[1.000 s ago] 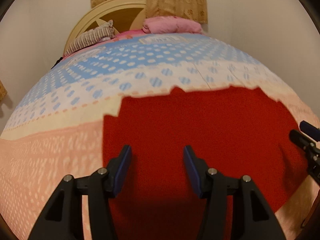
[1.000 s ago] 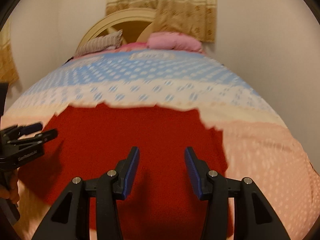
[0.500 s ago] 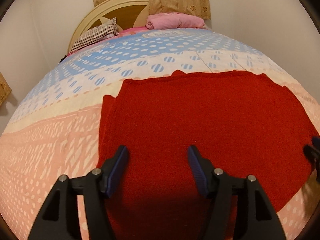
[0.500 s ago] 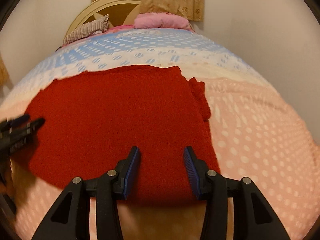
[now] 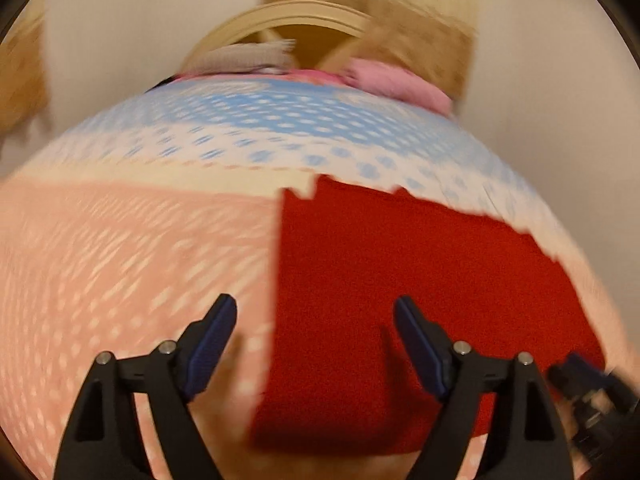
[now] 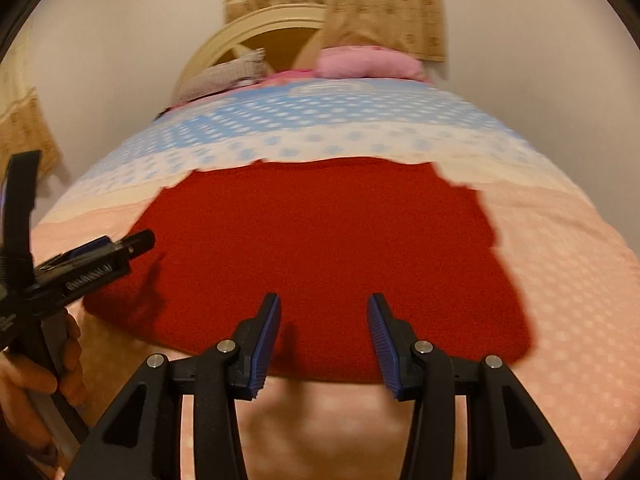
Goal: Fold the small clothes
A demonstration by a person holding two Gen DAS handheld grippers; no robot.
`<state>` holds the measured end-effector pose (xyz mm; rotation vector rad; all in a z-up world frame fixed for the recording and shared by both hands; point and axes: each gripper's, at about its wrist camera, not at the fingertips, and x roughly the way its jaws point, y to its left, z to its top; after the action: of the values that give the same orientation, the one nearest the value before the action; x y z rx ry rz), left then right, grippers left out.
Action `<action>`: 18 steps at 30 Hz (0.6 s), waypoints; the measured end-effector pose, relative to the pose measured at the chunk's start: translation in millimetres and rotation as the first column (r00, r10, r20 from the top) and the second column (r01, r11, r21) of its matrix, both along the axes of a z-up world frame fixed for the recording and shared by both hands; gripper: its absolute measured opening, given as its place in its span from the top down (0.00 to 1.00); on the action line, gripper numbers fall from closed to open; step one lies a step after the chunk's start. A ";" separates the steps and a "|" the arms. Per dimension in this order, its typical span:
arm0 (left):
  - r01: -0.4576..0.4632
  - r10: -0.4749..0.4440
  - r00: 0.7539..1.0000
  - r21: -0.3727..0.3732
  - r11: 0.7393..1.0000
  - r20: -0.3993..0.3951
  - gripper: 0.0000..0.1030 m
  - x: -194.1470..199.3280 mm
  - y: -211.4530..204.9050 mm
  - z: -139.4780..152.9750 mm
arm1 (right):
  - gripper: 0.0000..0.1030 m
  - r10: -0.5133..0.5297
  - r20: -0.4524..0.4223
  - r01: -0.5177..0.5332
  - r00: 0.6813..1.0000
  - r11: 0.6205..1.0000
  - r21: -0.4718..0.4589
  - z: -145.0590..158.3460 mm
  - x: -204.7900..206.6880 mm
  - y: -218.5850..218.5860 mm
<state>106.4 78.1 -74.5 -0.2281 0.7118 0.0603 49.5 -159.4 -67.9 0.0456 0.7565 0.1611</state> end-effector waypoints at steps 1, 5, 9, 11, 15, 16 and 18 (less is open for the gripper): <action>-0.011 0.011 1.000 -0.040 0.999 -0.013 0.19 0.5 7.9 -3.2 | 0.55 0.018 -0.009 -0.018 1.000 1.000 -0.003 -5.1 3.0 8.6; -0.026 0.005 0.993 -0.175 0.984 -0.119 0.18 9.3 18.5 -29.9 | 0.55 0.043 -0.062 -0.046 0.997 0.998 -0.051 -30.7 12.9 29.7; 0.008 -0.023 0.997 -0.197 0.980 -0.076 0.14 0.2 1.4 -31.4 | 0.55 0.047 -0.059 -0.049 0.997 0.999 -0.023 -30.5 13.8 24.9; 0.025 -0.041 0.997 -0.226 0.974 -0.064 0.14 -2.0 -6.3 -32.7 | 0.55 0.048 -0.059 -0.049 0.997 0.999 -0.010 -31.1 13.2 22.1; 0.016 -0.030 0.999 -0.301 0.954 -0.043 0.20 1.4 2.7 -31.9 | 0.55 0.049 -0.058 -0.051 0.997 0.998 -0.023 -31.7 13.6 23.7; 0.012 -0.025 0.999 -0.320 0.947 -0.037 0.37 2.1 5.5 -31.0 | 0.55 0.049 -0.057 -0.050 0.997 0.999 -0.020 -31.6 12.4 24.3; -0.008 -0.009 0.999 -0.321 0.947 -0.049 0.57 6.1 9.2 -31.3 | 0.55 0.049 -0.057 -0.050 0.997 0.999 -0.013 -31.7 11.4 24.5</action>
<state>112.5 87.3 -105.9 -0.5408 0.7700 -0.0519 61.0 -134.9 -99.7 0.0180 0.8159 0.2019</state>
